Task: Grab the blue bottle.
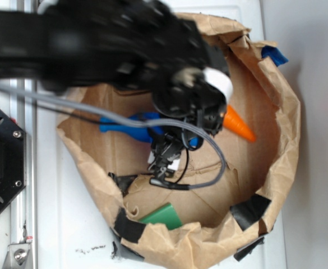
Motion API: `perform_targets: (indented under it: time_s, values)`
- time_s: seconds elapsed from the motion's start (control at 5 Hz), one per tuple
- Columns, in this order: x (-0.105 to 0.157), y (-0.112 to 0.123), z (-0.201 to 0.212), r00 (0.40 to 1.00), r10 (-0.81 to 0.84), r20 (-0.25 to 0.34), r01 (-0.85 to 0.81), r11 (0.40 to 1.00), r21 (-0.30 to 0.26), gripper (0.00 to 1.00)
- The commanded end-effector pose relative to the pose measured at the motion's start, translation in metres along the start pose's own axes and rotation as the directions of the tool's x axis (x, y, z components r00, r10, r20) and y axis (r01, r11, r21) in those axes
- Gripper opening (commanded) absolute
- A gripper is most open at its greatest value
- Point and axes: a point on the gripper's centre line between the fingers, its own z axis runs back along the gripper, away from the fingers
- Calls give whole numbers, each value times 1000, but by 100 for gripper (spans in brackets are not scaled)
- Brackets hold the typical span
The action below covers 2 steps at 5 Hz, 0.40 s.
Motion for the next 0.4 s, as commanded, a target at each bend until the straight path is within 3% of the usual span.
perform_targets:
  time_s: [0.0,0.2]
  values:
    - [15,-9,77,967,246,73,-254,957,140,0]
    - [14,-6,74,968,244,52,-249,958,142,0]
